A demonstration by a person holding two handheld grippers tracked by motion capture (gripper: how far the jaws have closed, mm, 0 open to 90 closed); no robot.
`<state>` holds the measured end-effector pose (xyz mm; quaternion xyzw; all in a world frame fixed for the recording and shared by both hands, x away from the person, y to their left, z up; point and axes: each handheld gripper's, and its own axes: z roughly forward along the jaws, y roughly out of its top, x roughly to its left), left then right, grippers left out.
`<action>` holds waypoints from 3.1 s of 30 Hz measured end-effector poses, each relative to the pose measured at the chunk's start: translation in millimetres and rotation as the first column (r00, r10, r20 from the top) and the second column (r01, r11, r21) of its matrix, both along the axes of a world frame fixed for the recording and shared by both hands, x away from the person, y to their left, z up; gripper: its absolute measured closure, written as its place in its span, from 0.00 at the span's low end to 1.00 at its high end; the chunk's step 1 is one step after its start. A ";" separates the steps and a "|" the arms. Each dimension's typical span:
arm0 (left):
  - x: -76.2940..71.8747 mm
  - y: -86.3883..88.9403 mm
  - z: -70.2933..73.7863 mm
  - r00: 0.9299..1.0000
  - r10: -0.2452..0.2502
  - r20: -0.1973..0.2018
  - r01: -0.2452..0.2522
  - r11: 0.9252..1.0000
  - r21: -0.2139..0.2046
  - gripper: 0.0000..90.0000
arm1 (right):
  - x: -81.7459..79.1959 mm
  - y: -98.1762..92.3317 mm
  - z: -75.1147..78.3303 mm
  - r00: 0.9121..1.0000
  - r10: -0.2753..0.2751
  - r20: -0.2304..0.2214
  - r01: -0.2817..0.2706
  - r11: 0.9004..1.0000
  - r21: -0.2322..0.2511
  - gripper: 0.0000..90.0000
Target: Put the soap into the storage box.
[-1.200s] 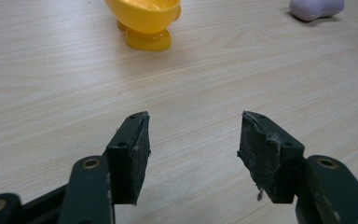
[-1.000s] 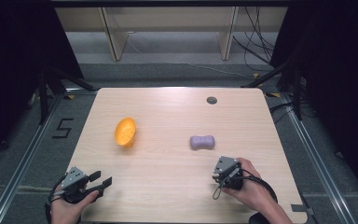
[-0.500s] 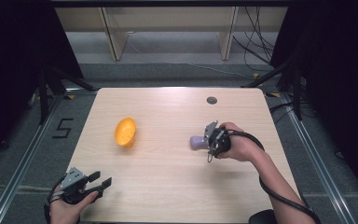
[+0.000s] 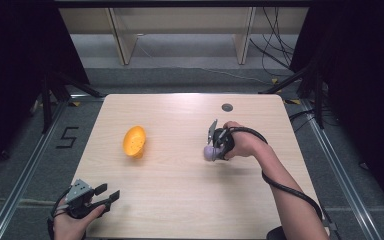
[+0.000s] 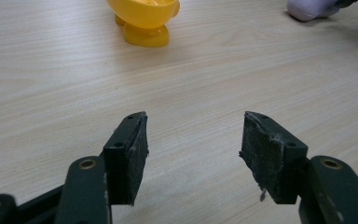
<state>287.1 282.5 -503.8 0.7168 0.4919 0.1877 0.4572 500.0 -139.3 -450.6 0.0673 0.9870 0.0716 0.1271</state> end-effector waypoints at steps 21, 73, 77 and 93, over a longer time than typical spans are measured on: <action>1.1 0.5 -1.3 1.000 0.000 -0.004 0.000 1.000 0.003 0.43 | 13.8 11.8 -15.4 0.997 0.071 -0.021 -0.072 0.996 -0.049 0.46; 1.7 1.7 -2.1 1.000 0.004 -0.014 -0.004 1.000 0.002 0.43 | -2.0 16.2 -22.3 0.998 0.018 0.054 -0.016 0.999 -0.033 0.56; 2.1 0.9 -2.4 1.000 0.005 -0.013 -0.005 1.000 -0.001 0.43 | -11.3 14.0 -19.0 0.995 -0.016 0.100 0.019 0.999 -0.029 0.56; 1.3 1.2 -1.4 1.000 0.008 -0.011 -0.008 1.000 0.007 0.43 | -46.2 9.2 -5.4 0.944 -0.032 0.329 0.021 0.999 0.035 0.56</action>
